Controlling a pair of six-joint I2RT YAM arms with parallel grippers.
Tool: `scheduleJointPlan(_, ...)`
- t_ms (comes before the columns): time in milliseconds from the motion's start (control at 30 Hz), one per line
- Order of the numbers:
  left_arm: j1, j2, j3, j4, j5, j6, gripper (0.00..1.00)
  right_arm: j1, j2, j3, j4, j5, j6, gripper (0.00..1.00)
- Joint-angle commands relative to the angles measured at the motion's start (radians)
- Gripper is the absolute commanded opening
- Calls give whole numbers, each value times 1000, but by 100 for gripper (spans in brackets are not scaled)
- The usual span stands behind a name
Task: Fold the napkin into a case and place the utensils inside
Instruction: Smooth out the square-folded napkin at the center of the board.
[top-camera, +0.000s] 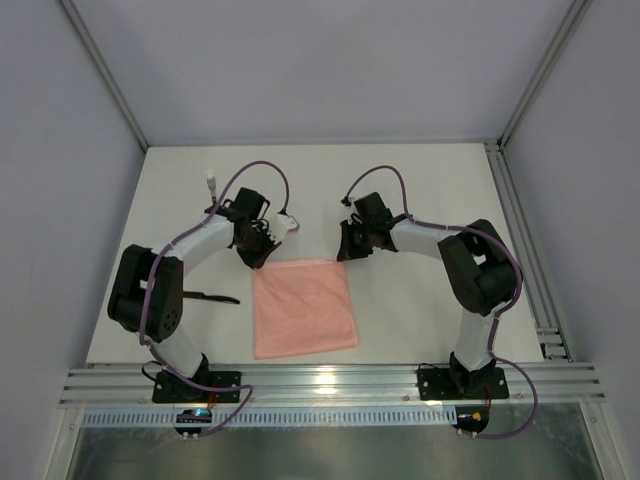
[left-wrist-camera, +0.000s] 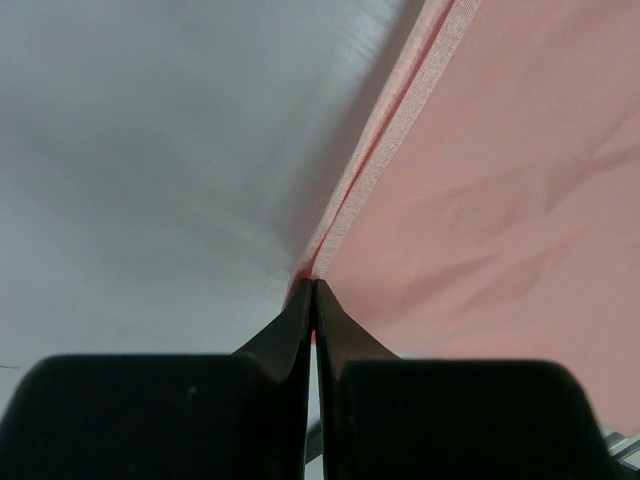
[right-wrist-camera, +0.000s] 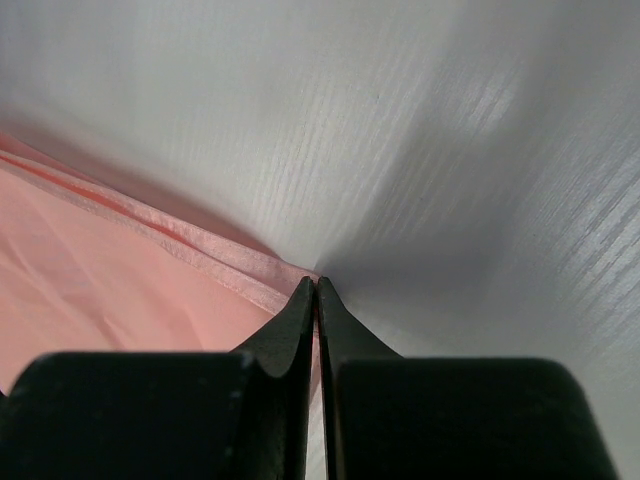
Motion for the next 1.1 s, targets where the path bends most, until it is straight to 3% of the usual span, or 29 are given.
scheduleJointPlan(0, 29, -30, -23, -30, 52, 26, 0, 3, 27, -17, -12, 36, -11, 4)
scheduleJointPlan(533, 81, 68, -17, 67, 53, 0, 0, 3, 12, 18, -49, 12, -47, 4)
scheduleJointPlan(700, 83, 67, 0, 68, 56, -9, 2, 1, -42, 79, -124, 61, -92, 15)
scheduleJointPlan(833, 83, 53, 13, 68, 61, -23, 5, 1, -94, 136, -222, 146, -124, 37)
scheduleJointPlan(1067, 81, 53, 17, 90, 53, -52, 14, 36, -212, 75, -210, 219, -100, 41)
